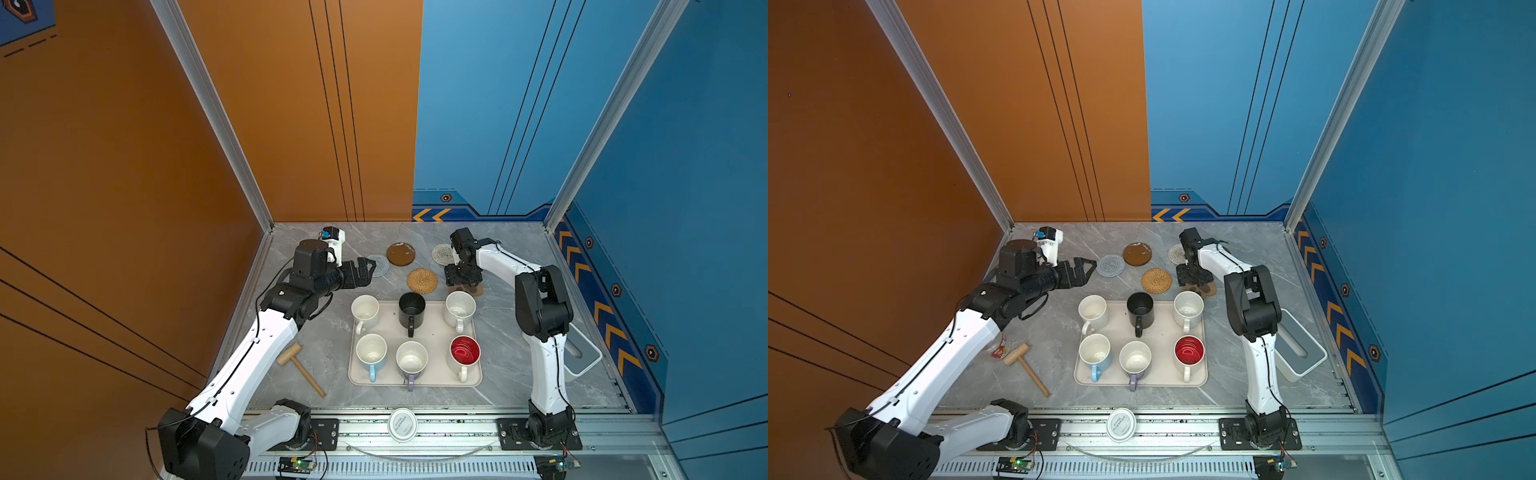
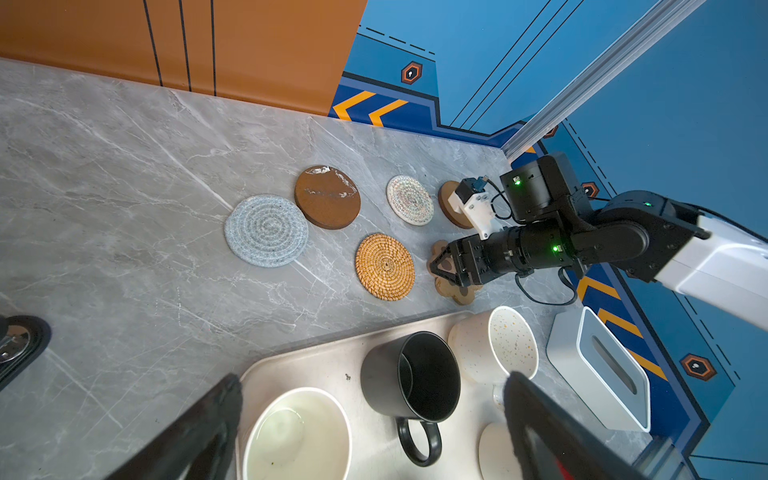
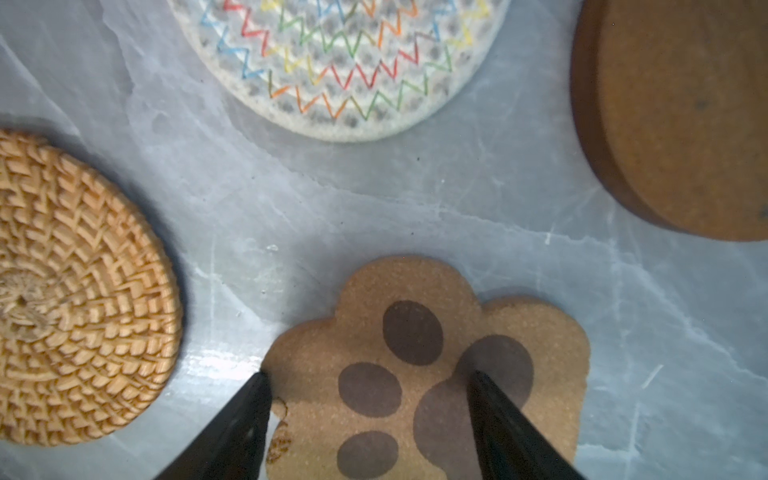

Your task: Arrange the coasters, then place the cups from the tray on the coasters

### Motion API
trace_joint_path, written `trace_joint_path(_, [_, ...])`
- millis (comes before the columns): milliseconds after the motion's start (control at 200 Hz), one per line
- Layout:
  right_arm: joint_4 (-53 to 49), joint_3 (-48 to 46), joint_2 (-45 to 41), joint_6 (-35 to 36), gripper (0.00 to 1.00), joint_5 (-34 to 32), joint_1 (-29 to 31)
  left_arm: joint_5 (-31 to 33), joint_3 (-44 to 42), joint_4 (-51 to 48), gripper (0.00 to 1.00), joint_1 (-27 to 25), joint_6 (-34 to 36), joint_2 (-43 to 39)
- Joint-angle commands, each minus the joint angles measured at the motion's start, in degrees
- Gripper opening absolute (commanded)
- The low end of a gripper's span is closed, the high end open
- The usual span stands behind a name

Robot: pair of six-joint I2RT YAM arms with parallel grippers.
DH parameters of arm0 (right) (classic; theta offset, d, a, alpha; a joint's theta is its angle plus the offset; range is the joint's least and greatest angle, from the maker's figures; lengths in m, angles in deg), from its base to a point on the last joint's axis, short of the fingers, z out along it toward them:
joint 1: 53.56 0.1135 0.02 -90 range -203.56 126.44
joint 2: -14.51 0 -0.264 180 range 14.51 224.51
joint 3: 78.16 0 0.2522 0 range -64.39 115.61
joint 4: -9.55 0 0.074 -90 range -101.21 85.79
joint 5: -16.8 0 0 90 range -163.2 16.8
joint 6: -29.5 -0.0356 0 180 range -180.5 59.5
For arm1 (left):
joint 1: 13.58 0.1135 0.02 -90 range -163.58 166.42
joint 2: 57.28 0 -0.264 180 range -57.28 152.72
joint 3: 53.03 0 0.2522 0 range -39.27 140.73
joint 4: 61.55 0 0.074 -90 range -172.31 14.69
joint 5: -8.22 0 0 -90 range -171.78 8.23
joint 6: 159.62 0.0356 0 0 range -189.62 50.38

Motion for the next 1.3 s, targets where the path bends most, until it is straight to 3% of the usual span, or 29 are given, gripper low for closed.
trace_joint_path(0, [-4.4, -3.6, 1.6, 0.7, 0.73, -4.0, -2.7, -0.4, 1.7, -0.8, 0.99, -0.7, 0.4, 0.5])
trace_joint_path(1297, [0.6, -9.2, -3.1, 1.6, 0.72, -0.2, -12.7, 0.7, 2.4, -0.8, 0.98, -2.6, 0.4, 1.5])
